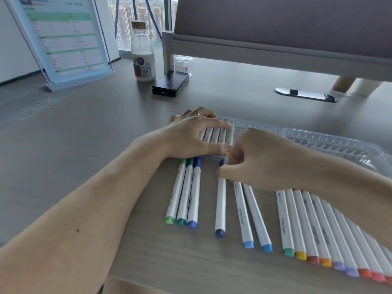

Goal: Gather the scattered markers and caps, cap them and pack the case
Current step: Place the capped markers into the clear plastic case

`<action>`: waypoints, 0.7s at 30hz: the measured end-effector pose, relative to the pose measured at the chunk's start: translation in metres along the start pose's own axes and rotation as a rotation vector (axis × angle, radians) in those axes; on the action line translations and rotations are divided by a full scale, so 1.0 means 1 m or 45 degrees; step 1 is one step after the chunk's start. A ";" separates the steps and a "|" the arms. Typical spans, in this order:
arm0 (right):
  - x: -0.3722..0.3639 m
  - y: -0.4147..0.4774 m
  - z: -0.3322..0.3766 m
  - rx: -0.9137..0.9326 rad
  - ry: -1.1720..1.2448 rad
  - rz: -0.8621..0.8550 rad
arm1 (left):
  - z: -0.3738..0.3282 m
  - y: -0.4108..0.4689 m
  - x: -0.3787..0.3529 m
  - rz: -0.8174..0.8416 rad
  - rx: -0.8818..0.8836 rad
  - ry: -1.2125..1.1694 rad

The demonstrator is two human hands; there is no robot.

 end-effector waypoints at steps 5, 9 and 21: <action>-0.006 0.001 0.008 0.083 -0.080 -0.046 | -0.001 -0.001 0.000 -0.004 0.007 -0.019; -0.006 0.002 0.005 0.034 -0.009 0.000 | -0.002 -0.001 0.001 0.006 0.013 -0.025; 0.010 0.025 -0.046 -0.575 1.212 -0.024 | -0.003 -0.004 0.001 0.016 0.024 -0.028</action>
Point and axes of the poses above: each hand's wrist, its own y-axis towards the middle knuckle, its own x-axis out of the back of the hand, z = x × y, the point moved 4 cm from there along y, towards the middle knuckle, and after that the axes turned 11 degrees about -z, right-handed, at the moved point
